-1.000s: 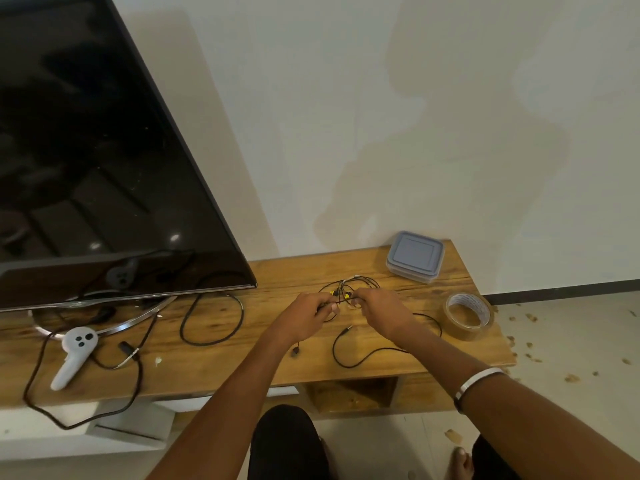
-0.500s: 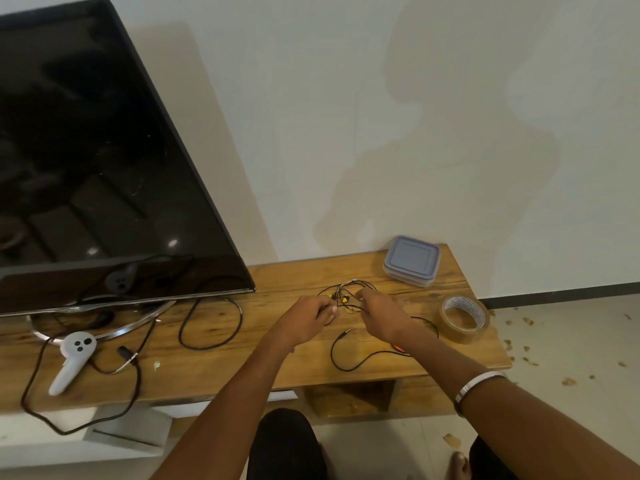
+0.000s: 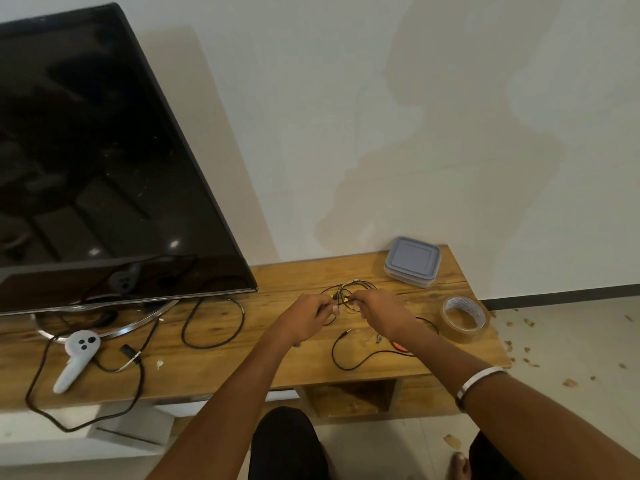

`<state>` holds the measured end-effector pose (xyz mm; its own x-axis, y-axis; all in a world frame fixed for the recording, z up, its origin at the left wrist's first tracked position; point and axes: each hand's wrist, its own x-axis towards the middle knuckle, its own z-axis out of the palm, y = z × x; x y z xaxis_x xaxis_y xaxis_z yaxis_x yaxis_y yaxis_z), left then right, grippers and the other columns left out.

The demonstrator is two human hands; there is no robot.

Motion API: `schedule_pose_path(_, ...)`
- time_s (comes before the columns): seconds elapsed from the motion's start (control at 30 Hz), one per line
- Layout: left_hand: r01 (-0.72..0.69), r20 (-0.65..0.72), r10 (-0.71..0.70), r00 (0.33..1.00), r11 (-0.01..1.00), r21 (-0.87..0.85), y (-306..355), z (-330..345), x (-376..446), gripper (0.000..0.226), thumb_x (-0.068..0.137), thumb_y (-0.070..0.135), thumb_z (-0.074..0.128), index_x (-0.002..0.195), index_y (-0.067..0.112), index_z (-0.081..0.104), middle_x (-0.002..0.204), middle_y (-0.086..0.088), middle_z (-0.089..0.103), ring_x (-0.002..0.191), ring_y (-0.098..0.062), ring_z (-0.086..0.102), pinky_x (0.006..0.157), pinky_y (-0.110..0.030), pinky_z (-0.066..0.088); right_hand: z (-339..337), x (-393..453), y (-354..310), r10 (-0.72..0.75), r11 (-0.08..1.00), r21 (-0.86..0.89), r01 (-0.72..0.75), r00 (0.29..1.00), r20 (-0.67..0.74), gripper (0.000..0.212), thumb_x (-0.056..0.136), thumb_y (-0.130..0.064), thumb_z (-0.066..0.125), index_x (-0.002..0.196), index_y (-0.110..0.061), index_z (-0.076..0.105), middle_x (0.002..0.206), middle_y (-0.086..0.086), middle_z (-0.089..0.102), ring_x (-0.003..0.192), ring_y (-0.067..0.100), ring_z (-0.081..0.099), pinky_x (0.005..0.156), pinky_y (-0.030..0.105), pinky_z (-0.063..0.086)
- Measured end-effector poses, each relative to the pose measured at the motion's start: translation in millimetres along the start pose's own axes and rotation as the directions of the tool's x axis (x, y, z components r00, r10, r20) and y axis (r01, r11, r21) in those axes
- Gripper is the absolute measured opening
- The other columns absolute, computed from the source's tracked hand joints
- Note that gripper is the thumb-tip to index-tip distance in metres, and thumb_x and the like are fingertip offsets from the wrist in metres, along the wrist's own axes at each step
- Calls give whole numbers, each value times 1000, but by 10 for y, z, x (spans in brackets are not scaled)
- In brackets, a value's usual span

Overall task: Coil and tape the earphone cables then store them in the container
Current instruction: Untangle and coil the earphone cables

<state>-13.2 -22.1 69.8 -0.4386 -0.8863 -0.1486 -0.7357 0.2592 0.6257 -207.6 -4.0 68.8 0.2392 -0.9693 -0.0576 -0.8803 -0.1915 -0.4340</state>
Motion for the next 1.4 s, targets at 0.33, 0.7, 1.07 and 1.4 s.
schedule_pose_path(0.33, -19, -7, 19, 1000, 1000, -2, 62, -36, -57, 25, 100, 29, 47, 98, 19, 70, 70, 0, 60, 54, -13, 44, 56, -28, 35, -53, -74, 66, 103, 994, 24, -103, 994, 21, 29, 96, -19, 41, 122, -23, 54, 122, 0, 59, 115, 22, 52, 98, 42, 36)
schedule_pose_path(0.7, -24, -4, 24, 1000, 999, -26, 100, -37, -79, 23, 99, 30, 48, 93, 20, 68, 72, -5, 61, 56, -17, 44, 55, -29, 34, -95, -39, -213, -49, 978, 210, 19, 990, 136, 28, 100, -11, 38, 113, -11, 62, 87, 9, 61, 74, 25, 56, 64, 34, 41)
schedule_pose_path(1.07, -31, -5, 30, 1000, 999, -19, 31, 49, -109, 24, 100, 28, 47, 93, 17, 68, 85, -14, 67, 75, -35, 58, 59, -36, 42, -81, -145, -110, -14, 980, 197, -9, 993, 115, 31, 96, -12, 44, 126, -12, 54, 117, 6, 61, 103, 24, 59, 79, 25, 42)
schedule_pose_path(1.4, 4, 55, -2, 998, 999, -32, 25, -3, -176, 26, 99, 31, 49, 95, 18, 71, 62, 0, 50, 47, -7, 34, 47, -21, 26, -83, -101, -145, -43, 987, 156, 25, 993, 114, 24, 100, -16, 42, 109, -12, 64, 86, 1, 58, 75, 18, 54, 65, 28, 41)
